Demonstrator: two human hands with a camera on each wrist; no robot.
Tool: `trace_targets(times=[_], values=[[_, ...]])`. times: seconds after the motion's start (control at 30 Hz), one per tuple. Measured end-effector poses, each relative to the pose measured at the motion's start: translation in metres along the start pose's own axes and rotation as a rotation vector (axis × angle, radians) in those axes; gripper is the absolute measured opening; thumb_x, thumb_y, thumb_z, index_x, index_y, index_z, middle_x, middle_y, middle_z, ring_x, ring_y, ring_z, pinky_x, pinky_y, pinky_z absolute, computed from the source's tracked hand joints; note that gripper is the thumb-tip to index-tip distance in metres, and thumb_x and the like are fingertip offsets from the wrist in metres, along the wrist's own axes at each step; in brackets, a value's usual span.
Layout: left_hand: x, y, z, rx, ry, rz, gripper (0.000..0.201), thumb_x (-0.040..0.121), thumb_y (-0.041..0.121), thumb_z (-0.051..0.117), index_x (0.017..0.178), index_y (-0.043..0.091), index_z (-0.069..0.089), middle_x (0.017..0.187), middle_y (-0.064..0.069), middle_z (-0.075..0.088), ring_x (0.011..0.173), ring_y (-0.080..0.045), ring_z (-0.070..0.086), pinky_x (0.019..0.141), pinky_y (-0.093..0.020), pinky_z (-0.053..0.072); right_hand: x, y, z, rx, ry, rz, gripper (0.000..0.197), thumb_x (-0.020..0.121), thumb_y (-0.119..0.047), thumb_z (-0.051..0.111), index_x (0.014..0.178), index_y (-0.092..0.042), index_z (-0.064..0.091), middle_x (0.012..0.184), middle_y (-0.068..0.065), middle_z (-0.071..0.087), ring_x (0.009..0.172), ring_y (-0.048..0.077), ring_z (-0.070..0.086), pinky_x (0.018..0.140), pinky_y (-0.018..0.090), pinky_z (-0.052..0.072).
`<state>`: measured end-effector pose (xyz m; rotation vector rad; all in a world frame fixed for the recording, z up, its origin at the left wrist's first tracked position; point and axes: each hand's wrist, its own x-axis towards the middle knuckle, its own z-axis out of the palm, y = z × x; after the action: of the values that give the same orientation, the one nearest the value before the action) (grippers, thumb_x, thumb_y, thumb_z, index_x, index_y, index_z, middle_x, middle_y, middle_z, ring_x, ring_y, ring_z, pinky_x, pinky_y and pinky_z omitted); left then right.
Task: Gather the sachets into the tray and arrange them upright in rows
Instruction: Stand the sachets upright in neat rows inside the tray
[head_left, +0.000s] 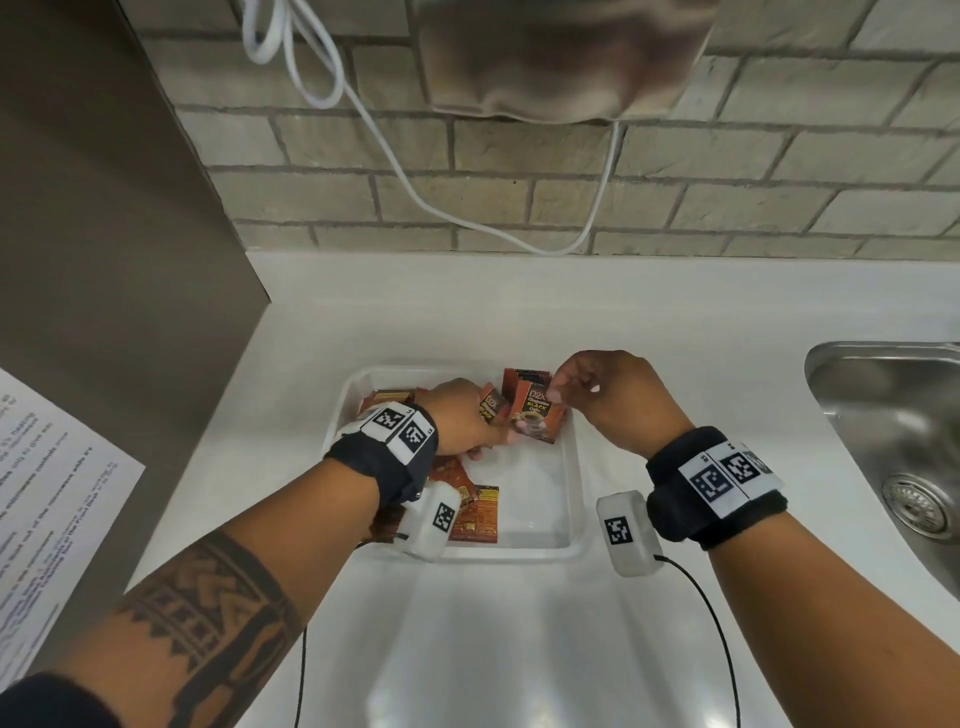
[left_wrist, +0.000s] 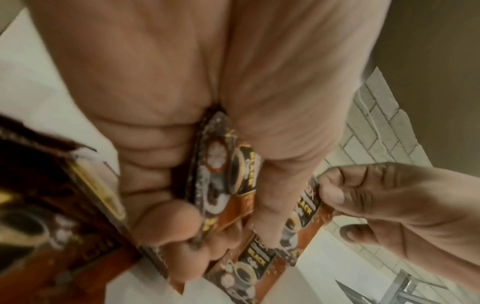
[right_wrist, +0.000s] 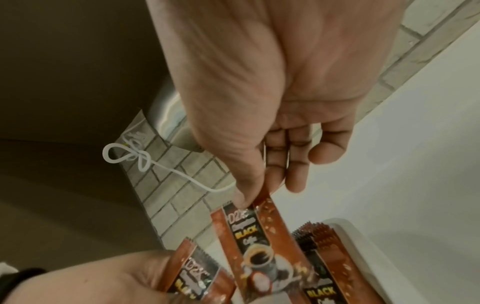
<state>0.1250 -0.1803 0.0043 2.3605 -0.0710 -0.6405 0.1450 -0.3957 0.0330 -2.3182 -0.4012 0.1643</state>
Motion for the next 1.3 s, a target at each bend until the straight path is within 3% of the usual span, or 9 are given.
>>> trace_targets(times=[0.07,0.2,0.37,0.47,0.6,0.7,0.87,1.07,1.3], values=[[0.001,-0.005,-0.008,0.073,-0.017,-0.098,0.026,0.093,0.037,0.068,0.088,0.012,0.074,0.07,0.002,0.072,0.054,-0.011,0.063,0.066,-0.029,0.057,0.002,0.006,0.001,-0.061,0.012,0.023,0.004,0.089,-0.017,0.071,0.086,-0.016,0.074,0.073,-0.012,0.065,0.071,-0.004,0.057,0.062,0.006,0.038],[0.003,-0.003,-0.002,0.044,-0.181,-0.198,0.027,0.092,0.039,0.069,0.107,0.016,0.07,0.074,0.002,0.075,0.052,-0.013,0.063,0.046,-0.021,0.048,0.005,0.014,0.01,-0.167,0.011,0.075,0.005,0.086,-0.024,0.073,0.086,-0.021,0.077,0.085,-0.012,0.055,0.083,0.008,0.053,0.071,0.022,0.039],[0.018,0.012,0.028,0.131,-0.254,-0.12,0.033,0.094,0.043,0.065,0.095,0.01,0.071,0.074,0.002,0.073,0.051,-0.013,0.062,0.053,-0.024,0.051,0.006,0.011,0.018,-0.164,-0.033,0.085,0.006,0.085,-0.016,0.072,0.082,-0.016,0.078,0.073,-0.01,0.055,0.076,0.003,0.054,0.065,0.012,0.037],[0.028,0.016,0.04,0.095,-0.264,-0.139,0.037,0.094,0.041,0.066,0.103,0.005,0.07,0.079,-0.001,0.073,0.05,-0.015,0.061,0.055,-0.026,0.053,0.011,0.014,0.024,-0.186,-0.07,0.125,0.009,0.084,-0.013,0.071,0.084,-0.018,0.078,0.077,-0.011,0.057,0.078,0.01,0.058,0.063,0.012,0.04],[0.035,0.016,0.043,0.098,-0.255,-0.144,0.032,0.096,0.039,0.064,0.102,0.008,0.068,0.076,-0.001,0.072,0.046,-0.013,0.058,0.048,-0.022,0.049,0.018,0.019,0.03,-0.199,-0.08,0.147,0.008,0.082,-0.015,0.073,0.083,-0.022,0.076,0.089,-0.004,0.065,0.085,0.014,0.062,0.062,0.016,0.041],[0.036,0.015,0.041,0.074,-0.262,-0.156,0.033,0.096,0.04,0.063,0.107,0.01,0.068,0.077,0.0,0.071,0.05,-0.014,0.06,0.047,-0.021,0.048,0.019,0.02,0.029,-0.183,-0.072,0.159,0.008,0.082,-0.013,0.075,0.086,-0.019,0.075,0.092,-0.003,0.059,0.085,0.015,0.059,0.062,0.013,0.038],[0.036,0.015,0.04,0.079,-0.252,-0.155,0.029,0.096,0.041,0.064,0.098,0.012,0.068,0.076,0.001,0.071,0.051,-0.014,0.061,0.051,-0.022,0.051,0.019,0.02,0.028,-0.181,-0.079,0.14,0.01,0.081,-0.01,0.076,0.087,-0.019,0.074,0.089,-0.007,0.056,0.086,0.016,0.058,0.065,0.013,0.039],[0.036,0.018,0.04,0.048,-0.256,-0.182,0.033,0.096,0.041,0.064,0.104,0.009,0.068,0.073,0.001,0.069,0.045,-0.012,0.058,0.047,-0.02,0.048,0.02,0.018,0.027,-0.16,-0.097,0.136,0.012,0.08,-0.009,0.078,0.089,-0.017,0.075,0.085,-0.007,0.058,0.083,0.015,0.059,0.064,0.011,0.039],[0.035,0.02,0.039,0.01,-0.268,-0.188,0.035,0.096,0.04,0.064,0.11,0.007,0.066,0.084,-0.003,0.072,0.046,-0.012,0.06,0.047,-0.02,0.047,0.017,0.018,0.026,-0.12,-0.081,0.122,0.014,0.078,-0.008,0.079,0.09,-0.015,0.075,0.086,0.001,0.06,0.085,0.022,0.062,0.073,0.027,0.047]])
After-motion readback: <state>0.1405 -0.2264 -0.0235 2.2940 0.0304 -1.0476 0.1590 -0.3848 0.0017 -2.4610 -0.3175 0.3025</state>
